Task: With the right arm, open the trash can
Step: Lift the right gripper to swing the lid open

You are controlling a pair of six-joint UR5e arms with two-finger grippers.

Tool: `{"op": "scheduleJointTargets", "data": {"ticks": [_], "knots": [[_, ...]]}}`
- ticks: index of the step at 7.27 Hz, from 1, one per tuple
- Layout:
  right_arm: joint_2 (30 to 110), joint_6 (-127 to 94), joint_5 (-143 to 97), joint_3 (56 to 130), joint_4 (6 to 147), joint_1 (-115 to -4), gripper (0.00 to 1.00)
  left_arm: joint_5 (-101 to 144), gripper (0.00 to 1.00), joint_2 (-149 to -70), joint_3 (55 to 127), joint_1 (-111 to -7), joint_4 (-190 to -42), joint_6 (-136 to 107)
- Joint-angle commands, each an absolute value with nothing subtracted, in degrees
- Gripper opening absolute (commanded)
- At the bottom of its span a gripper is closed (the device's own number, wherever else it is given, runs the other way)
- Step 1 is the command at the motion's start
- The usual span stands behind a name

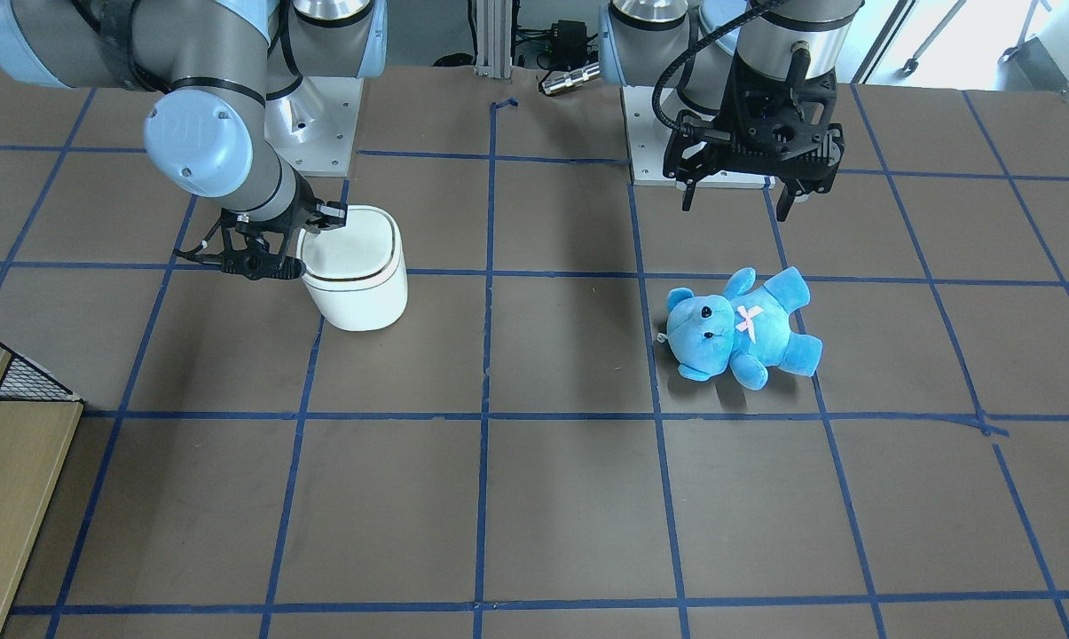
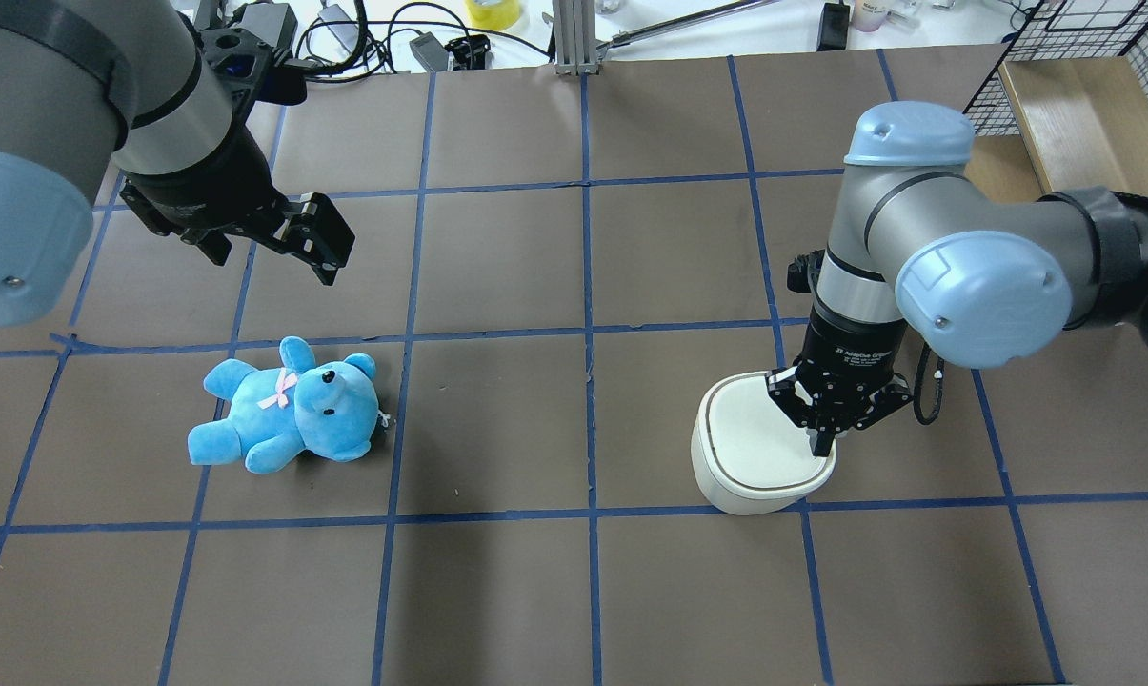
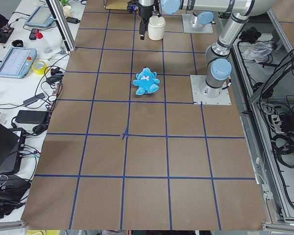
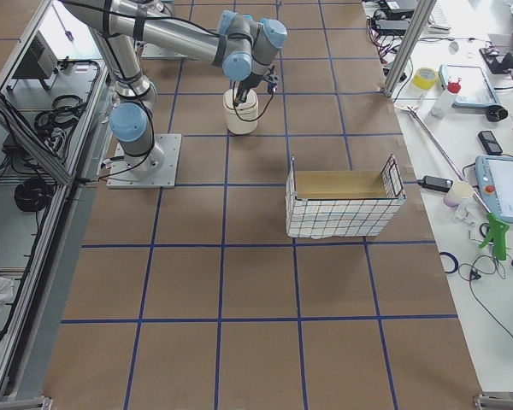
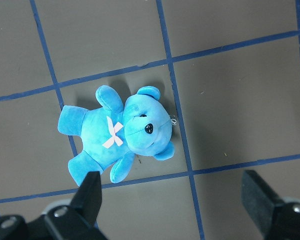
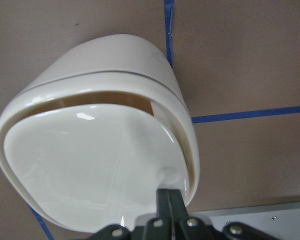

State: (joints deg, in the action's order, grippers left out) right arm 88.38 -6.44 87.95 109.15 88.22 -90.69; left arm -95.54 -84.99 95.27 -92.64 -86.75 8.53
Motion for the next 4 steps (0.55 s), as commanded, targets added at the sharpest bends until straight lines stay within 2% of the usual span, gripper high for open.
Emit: {"op": "scheduleJointTargets", "data": {"ticks": [1, 2, 4], "knots": [[89.5, -6.7, 87.1, 102.5, 87.0, -90.6, 0.80, -95.5, 1.00, -85.0, 95.3, -92.6, -86.7, 8.5], [90.9, -6.8, 87.4, 98.7, 86.1, -90.5, 1.00, -95.5, 1.00, -85.0, 95.3, -92.6, -86.7, 8.5], [91.7, -6.8, 88.8, 90.5, 83.9, -90.4, 1.00, -95.5, 1.00, -85.0, 95.3, -92.6, -86.7, 8.5]]}}
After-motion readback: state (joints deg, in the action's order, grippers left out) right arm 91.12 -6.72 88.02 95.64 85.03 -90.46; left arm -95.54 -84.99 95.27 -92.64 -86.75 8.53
